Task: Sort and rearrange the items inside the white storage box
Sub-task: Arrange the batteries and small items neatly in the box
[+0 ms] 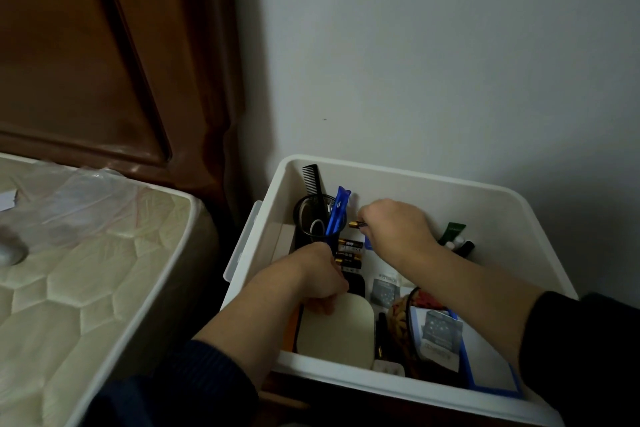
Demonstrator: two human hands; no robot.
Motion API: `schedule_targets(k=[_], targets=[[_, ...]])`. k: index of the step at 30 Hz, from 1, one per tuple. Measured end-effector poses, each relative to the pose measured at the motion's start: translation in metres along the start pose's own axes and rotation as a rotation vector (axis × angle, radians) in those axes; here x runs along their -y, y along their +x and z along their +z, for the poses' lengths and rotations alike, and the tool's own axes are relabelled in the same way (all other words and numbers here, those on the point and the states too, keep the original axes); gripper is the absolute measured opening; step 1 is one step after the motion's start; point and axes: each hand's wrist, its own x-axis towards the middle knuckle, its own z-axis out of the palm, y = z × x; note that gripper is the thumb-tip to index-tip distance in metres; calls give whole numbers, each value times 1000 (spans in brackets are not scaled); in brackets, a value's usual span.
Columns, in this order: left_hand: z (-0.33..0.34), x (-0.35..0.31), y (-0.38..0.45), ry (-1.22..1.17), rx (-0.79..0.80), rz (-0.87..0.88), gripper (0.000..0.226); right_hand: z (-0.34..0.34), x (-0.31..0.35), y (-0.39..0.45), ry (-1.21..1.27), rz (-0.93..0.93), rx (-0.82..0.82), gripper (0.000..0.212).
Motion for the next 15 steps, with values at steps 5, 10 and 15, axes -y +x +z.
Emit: schedule_targets(k=[5,10,15], targets=[[1,3,5,-30,14,-12,24,13,17,16,-51,39,50,32],[2,4,9,-24,22,-16,23,20,28,24,-24,81,79,34],[2,5,10,32,23,5,24,23,28,25,17,153,72,31]])
